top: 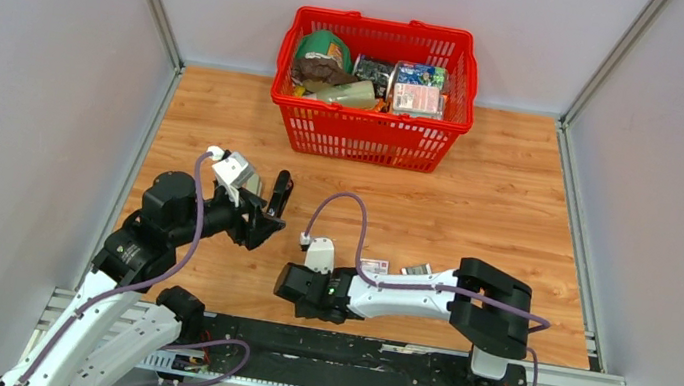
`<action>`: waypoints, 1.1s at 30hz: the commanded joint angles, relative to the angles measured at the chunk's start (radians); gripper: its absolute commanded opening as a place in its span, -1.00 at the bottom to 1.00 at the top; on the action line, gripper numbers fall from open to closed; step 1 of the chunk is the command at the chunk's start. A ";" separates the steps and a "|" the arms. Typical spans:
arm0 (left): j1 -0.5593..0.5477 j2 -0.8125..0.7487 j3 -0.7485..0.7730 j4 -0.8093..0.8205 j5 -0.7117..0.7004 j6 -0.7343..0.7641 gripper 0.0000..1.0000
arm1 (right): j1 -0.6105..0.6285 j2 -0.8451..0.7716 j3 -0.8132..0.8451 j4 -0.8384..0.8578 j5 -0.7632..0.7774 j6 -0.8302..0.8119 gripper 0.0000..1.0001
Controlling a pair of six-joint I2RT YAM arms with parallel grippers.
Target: Unload the staples from the stapler
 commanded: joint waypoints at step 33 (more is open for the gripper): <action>-0.005 0.007 -0.003 0.028 0.010 0.000 0.42 | 0.004 0.088 0.054 -0.024 0.068 -0.044 -0.53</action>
